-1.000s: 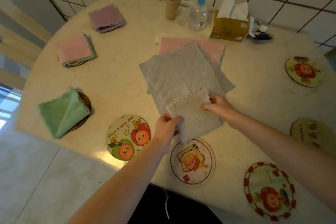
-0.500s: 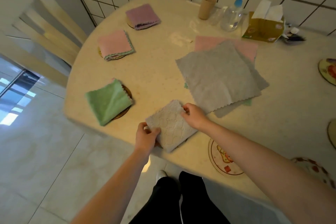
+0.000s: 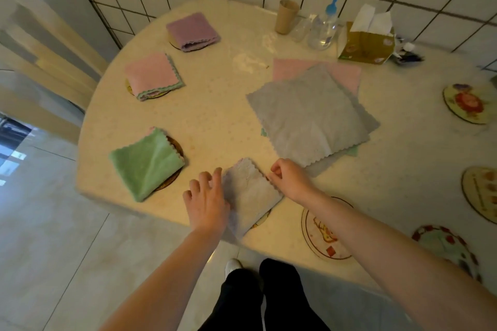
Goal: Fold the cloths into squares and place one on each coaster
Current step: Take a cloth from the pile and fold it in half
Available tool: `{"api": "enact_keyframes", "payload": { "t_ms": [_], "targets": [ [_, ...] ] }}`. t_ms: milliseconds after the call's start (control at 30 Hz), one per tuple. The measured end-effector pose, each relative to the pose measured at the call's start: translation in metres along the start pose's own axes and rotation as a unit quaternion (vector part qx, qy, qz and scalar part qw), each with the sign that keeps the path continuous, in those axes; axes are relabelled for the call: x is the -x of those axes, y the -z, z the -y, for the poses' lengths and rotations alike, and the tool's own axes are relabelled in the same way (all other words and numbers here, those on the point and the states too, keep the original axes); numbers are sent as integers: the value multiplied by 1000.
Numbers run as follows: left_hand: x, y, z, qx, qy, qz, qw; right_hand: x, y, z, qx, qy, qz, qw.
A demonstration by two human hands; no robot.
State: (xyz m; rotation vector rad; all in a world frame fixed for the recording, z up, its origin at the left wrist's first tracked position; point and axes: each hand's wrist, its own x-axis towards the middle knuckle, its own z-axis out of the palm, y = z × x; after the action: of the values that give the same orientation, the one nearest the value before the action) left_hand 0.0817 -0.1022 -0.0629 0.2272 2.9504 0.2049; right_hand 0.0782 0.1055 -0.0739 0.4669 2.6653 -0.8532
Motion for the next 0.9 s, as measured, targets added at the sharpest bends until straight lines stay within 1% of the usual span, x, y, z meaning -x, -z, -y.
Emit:
{"api": "enact_keyframes", "payload": {
  "t_ms": [67,200,300,400,467,533,600,700,767,900],
  "targets": [
    [-11,0,-18,-1,-80,-3,997,2,18,-20,25,14,-15,999],
    [-28,3,-68,22,-199,37,979,2,60,-73,80,7,-57,995],
    [-38,0,-111,42,-253,68,964,-2,92,-116,134,6,-75,988],
    [-51,-13,-153,55,-284,91,953,-14,121,-157,186,29,-65,980],
    [-61,-21,-175,52,-280,115,952,-25,136,-174,179,39,-67,981],
    [-70,-27,-198,45,-258,144,954,-39,148,-189,154,64,-66,984],
    [-76,-31,-211,36,-231,159,959,-50,153,-194,145,92,-39,984],
    [-83,-36,-226,2,-192,140,971,-65,156,-202,162,144,-26,976],
    [-85,-38,-234,-17,-167,128,978,-74,158,-206,152,182,-24,971],
    [-87,-42,-240,-31,-150,113,982,-89,168,-213,119,209,20,970]
  ]
}}
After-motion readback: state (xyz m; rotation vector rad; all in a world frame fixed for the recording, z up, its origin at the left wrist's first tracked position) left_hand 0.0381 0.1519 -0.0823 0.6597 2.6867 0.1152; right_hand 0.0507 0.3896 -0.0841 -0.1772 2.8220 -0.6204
